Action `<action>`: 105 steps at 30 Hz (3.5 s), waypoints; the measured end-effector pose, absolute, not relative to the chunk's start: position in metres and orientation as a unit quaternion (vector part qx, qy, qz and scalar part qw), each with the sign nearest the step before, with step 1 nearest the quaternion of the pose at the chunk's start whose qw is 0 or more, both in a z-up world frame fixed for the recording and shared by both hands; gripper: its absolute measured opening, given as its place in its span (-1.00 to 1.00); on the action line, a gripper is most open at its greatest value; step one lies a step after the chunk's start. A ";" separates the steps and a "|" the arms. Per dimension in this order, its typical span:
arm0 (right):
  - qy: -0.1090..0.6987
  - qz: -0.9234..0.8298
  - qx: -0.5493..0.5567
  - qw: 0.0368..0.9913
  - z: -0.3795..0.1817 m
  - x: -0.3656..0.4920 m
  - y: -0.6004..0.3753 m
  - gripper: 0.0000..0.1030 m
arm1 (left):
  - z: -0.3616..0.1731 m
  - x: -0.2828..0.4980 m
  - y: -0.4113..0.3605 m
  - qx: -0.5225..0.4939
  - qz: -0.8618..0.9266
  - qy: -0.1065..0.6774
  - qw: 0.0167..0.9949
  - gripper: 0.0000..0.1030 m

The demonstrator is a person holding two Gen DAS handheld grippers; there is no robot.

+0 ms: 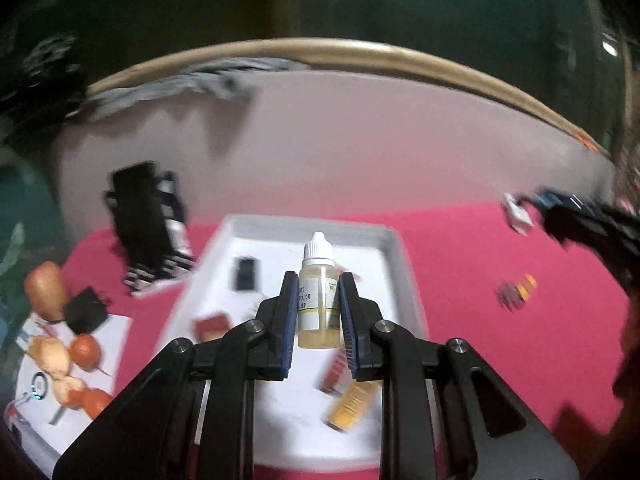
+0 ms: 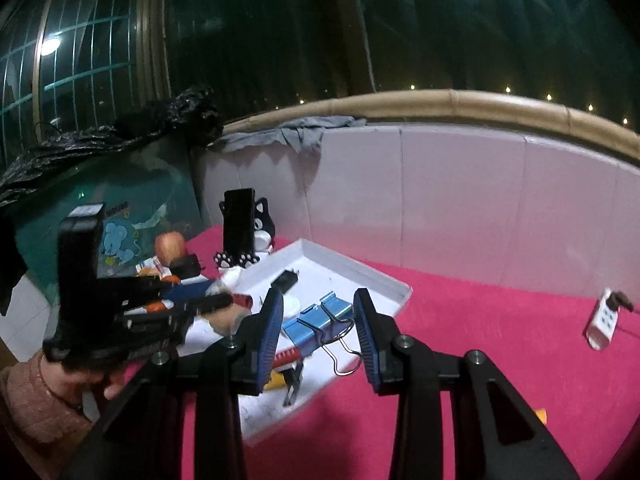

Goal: Organize rigid objects
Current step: 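Carry the dropper bottle and binder clip into the tray and release both, then grasp the yellow lighter with the right tool while the left tool grasps the clear plastic clip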

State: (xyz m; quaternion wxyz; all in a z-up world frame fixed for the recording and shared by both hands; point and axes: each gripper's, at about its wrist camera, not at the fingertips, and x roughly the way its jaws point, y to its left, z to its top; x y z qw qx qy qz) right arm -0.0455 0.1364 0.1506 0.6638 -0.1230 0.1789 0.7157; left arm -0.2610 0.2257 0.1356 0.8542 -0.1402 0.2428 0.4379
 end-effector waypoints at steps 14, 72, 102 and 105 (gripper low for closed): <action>0.231 0.693 -0.153 0.666 0.122 -0.070 0.228 -0.31 | 0.126 -0.261 0.294 -0.179 0.500 0.248 0.811 -0.62; 0.148 0.553 -0.008 0.820 0.143 0.039 0.055 1.00 | 0.132 -0.220 0.210 -0.167 0.456 0.207 0.849 0.99; 0.327 0.497 -0.251 0.763 -0.012 0.121 0.138 1.00 | 0.054 -0.122 0.169 -0.181 0.301 0.354 0.867 0.99; 0.327 0.502 -0.268 0.755 -0.016 0.116 0.144 0.97 | 0.055 -0.115 0.171 -0.171 0.302 0.360 0.866 0.99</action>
